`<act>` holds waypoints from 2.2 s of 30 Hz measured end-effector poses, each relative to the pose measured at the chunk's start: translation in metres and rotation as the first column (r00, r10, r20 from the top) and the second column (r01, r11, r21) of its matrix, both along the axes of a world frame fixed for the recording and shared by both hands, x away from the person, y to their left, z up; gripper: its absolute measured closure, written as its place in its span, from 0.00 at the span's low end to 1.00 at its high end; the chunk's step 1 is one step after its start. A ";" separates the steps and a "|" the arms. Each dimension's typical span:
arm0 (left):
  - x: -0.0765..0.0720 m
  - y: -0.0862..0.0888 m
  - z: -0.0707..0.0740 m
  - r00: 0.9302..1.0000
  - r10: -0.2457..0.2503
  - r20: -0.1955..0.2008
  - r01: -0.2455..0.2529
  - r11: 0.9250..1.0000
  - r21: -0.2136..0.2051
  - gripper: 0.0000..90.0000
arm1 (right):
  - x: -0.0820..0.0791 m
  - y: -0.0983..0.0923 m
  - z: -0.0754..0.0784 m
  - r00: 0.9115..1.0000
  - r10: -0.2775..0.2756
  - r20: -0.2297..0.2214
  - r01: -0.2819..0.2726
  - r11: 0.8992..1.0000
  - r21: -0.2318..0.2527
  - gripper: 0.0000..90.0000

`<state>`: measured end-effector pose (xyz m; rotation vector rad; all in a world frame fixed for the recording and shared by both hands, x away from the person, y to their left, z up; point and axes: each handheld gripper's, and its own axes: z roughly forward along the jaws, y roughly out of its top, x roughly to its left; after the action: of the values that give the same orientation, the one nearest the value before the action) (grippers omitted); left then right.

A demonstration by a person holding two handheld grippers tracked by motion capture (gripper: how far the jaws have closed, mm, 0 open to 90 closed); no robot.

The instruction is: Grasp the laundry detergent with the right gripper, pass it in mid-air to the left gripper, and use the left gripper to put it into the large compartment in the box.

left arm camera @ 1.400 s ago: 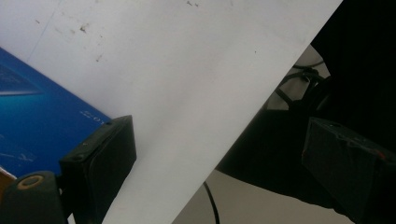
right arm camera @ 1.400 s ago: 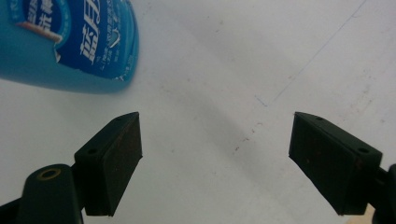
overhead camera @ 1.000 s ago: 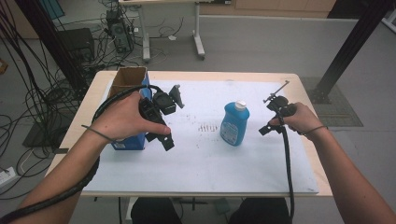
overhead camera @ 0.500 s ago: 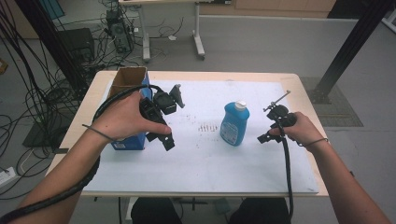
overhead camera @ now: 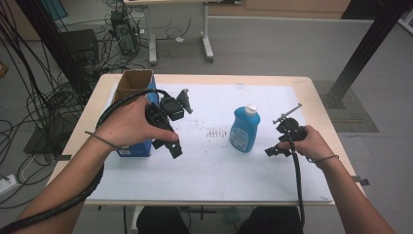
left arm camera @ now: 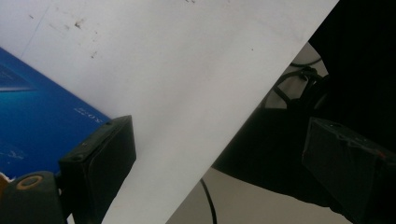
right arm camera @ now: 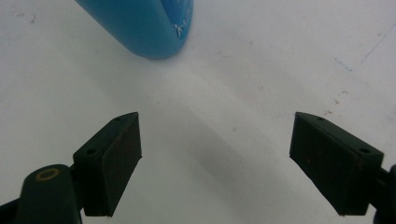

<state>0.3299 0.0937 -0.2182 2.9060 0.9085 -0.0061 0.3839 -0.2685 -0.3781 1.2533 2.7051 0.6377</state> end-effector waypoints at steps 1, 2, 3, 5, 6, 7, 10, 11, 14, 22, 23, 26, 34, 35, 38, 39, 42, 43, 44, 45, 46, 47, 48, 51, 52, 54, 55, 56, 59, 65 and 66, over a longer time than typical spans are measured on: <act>0.000 0.000 0.000 1.000 0.001 -0.002 -0.001 1.000 0.000 0.11 | 0.000 0.000 0.000 1.000 0.000 0.000 0.000 1.000 0.000 0.18; 0.000 0.000 0.000 1.000 0.000 -0.002 0.000 1.000 0.002 0.11 | -0.001 0.001 -0.001 1.000 0.003 0.002 -0.004 1.000 0.006 0.18; 0.000 0.000 0.000 1.000 0.006 -0.001 -0.006 1.000 0.001 0.11 | -0.003 0.001 -0.002 1.000 0.005 0.007 -0.005 1.000 0.009 0.18; 0.000 0.000 -0.001 1.000 0.004 -0.003 -0.004 1.000 0.003 0.11 | -0.005 0.003 -0.004 1.000 0.005 0.016 -0.005 1.000 0.007 0.17; 0.000 0.000 0.000 1.000 0.000 -0.002 0.000 1.000 0.003 0.11 | -0.007 0.004 -0.006 1.000 0.003 0.030 -0.004 1.000 0.006 0.17; 0.000 0.000 0.000 1.000 0.000 -0.002 0.000 1.000 0.003 0.11 | -0.007 0.004 -0.006 1.000 0.003 0.030 -0.004 1.000 0.006 0.17; -0.001 -0.001 0.001 1.000 -0.002 0.000 0.002 1.000 0.004 0.11 | -0.008 0.006 -0.008 0.999 0.005 0.042 -0.005 1.000 0.018 0.17; -0.001 -0.001 0.001 1.000 -0.003 -0.001 0.003 1.000 0.003 0.11 | -0.009 0.006 -0.008 0.999 0.004 0.049 -0.005 1.000 0.021 0.17; -0.001 -0.001 0.001 1.000 -0.003 -0.001 0.003 1.000 0.006 0.11 | -0.011 0.007 -0.011 0.999 0.005 0.054 -0.006 1.000 0.031 0.16; -0.001 -0.004 0.002 1.000 -0.007 0.005 0.007 1.000 0.007 0.11 | -0.015 0.008 -0.017 0.996 -0.001 0.094 -0.005 0.998 0.063 0.16; -0.002 -0.004 0.002 1.000 -0.005 0.005 0.005 1.000 0.005 0.11 | -0.016 0.008 -0.018 0.995 0.000 0.101 -0.007 0.998 0.068 0.16; -0.002 -0.005 0.002 1.000 -0.010 0.003 0.010 1.000 0.006 0.11 | -0.019 0.008 -0.021 0.993 -0.001 0.121 -0.010 0.996 0.088 0.16; -0.003 -0.005 0.002 1.000 -0.010 0.004 0.010 1.000 0.004 0.11 | -0.023 0.009 -0.028 0.988 0.004 0.152 -0.020 0.995 0.101 0.16; -0.003 -0.005 0.002 1.000 -0.010 0.004 0.010 1.000 0.005 0.11 | -0.023 0.009 -0.029 0.988 0.006 0.153 -0.022 0.994 0.103 0.16; -0.003 -0.005 0.002 1.000 -0.010 0.004 0.010 1.000 0.005 0.11 | -0.025 0.011 -0.031 0.982 0.003 0.189 -0.027 0.992 0.124 0.16; -0.003 -0.005 0.002 1.000 -0.009 0.004 0.009 1.000 0.005 0.11 | -0.025 0.011 -0.031 0.982 0.003 0.189 -0.027 0.992 0.124 0.16; -0.004 -0.005 0.002 1.000 -0.009 0.004 0.009 1.000 0.003 0.11 | -0.026 0.012 -0.033 0.978 -0.001 0.209 -0.029 0.990 0.140 0.16; -0.004 -0.005 0.002 1.000 -0.009 0.004 0.009 1.000 0.003 0.11 | -0.027 0.012 -0.034 0.976 -0.004 0.218 -0.028 0.989 0.146 0.16; -0.004 -0.005 0.001 1.000 -0.009 0.004 0.009 1.000 0.003 0.11 | -0.027 0.013 -0.035 0.975 -0.006 0.221 -0.028 0.988 0.151 0.16; -0.004 -0.005 0.001 1.000 -0.007 0.003 0.007 1.000 0.001 0.11 | -0.028 0.013 -0.035 0.975 -0.007 0.223 -0.029 0.988 0.155 0.16; -0.004 -0.004 0.000 1.000 -0.007 0.002 0.007 1.000 0.001 0.11 | -0.028 0.013 -0.036 0.974 -0.008 0.227 -0.029 0.987 0.159 0.16; -0.005 -0.004 0.000 1.000 -0.005 0.001 0.005 1.000 0.002 0.11 | -0.028 0.013 -0.036 0.973 -0.009 0.231 -0.029 0.987 0.160 0.16; -0.005 -0.004 -0.001 1.000 -0.007 0.001 0.007 1.000 0.003 0.11 | -0.029 0.014 -0.037 0.970 -0.013 0.244 -0.028 0.986 0.162 0.16; -0.005 -0.004 -0.001 1.000 -0.006 0.000 0.006 1.000 0.001 0.11 | -0.029 0.014 -0.038 0.965 -0.017 0.263 -0.030 0.984 0.175 0.16; -0.005 -0.004 0.000 1.000 -0.007 0.001 0.007 1.000 0.003 0.11 | -0.030 0.014 -0.038 0.962 -0.020 0.273 -0.031 0.983 0.182 0.16; -0.005 -0.005 0.000 1.000 -0.011 0.003 0.011 1.000 -0.003 0.11 | -0.030 0.015 -0.039 0.954 -0.022 0.300 -0.037 0.981 0.191 0.16; -0.005 -0.005 0.000 1.000 -0.011 0.003 0.011 1.000 -0.003 0.11 | -0.030 0.015 -0.039 0.954 -0.022 0.300 -0.037 0.981 0.191 0.16; -0.005 -0.005 0.000 1.000 -0.010 0.004 0.010 1.000 -0.004 0.11 | -0.031 0.016 -0.039 0.948 -0.019 0.319 -0.047 0.979 0.198 0.16; -0.005 -0.005 -0.001 1.000 -0.004 0.000 0.004 1.000 -0.004 0.11 | -0.031 0.017 -0.039 0.942 -0.019 0.334 -0.056 0.975 0.213 0.16; -0.004 -0.006 -0.001 1.000 -0.005 0.000 0.005 1.000 -0.002 0.11 | -0.032 0.018 -0.040 0.927 -0.019 0.374 -0.084 0.962 0.258 0.15; -0.005 -0.006 -0.001 1.000 -0.008 -0.001 0.008 1.000 -0.002 0.11 | -0.033 0.019 -0.040 0.922 -0.016 0.388 -0.097 0.958 0.270 0.13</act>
<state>0.3254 0.0873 -0.2192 2.9081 0.8970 -0.0092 0.3513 -0.2493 -0.4179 0.9883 2.3729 1.1789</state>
